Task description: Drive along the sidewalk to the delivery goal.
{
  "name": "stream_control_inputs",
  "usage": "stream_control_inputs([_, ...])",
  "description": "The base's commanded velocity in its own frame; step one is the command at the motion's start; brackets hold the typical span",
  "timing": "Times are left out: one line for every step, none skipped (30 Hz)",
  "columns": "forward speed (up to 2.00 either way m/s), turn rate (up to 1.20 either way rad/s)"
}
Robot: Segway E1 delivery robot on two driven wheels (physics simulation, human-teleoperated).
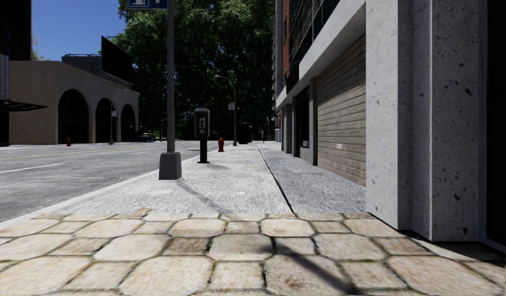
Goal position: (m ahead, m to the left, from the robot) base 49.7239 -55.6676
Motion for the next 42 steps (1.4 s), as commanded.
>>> stream_control_inputs([1.98,0.0])
stream_control_inputs([1.98,0.0])
stream_control_inputs([1.98,0.0])
stream_control_inputs([1.98,0.0])
stream_control_inputs([1.98,0.0])
stream_control_inputs([1.98,0.0])
stream_control_inputs([1.98,0.0])
stream_control_inputs([1.98,0.0])
stream_control_inputs([1.98,0.0])
stream_control_inputs([1.98,0.0])
stream_control_inputs([1.98,0.0])
stream_control_inputs([1.98,0.0])
stream_control_inputs([1.98,0.0])
stream_control_inputs([1.98,0.0])
stream_control_inputs([1.98,0.0])
stream_control_inputs([1.98,0.0])
stream_control_inputs([1.98,0.0])
stream_control_inputs([1.98,0.0])
stream_control_inputs([1.98,0.0])
stream_control_inputs([1.98,0.0])
stream_control_inputs([1.98,0.0])
stream_control_inputs([1.98,0.0])
stream_control_inputs([1.98,0.0])
stream_control_inputs([1.98,0.0])
stream_control_inputs([1.98,0.0])
stream_control_inputs([1.98,0.0])
stream_control_inputs([1.98,0.0])
stream_control_inputs([1.98,0.0])
stream_control_inputs([1.98,0.0])
stream_control_inputs([1.98,0.0])
stream_control_inputs([1.98,0.0])
stream_control_inputs([1.98,0.0])
stream_control_inputs([1.98,0.0])
stream_control_inputs([1.98,0.0])
stream_control_inputs([1.98,0.0])
stream_control_inputs([1.98,0.0])
stream_control_inputs([1.98,0.0])
stream_control_inputs([1.98,0.0])
stream_control_inputs([1.98,0.0])
stream_control_inputs([1.98,0.0])
stream_control_inputs([1.98,0.0])
stream_control_inputs([1.98,0.0])
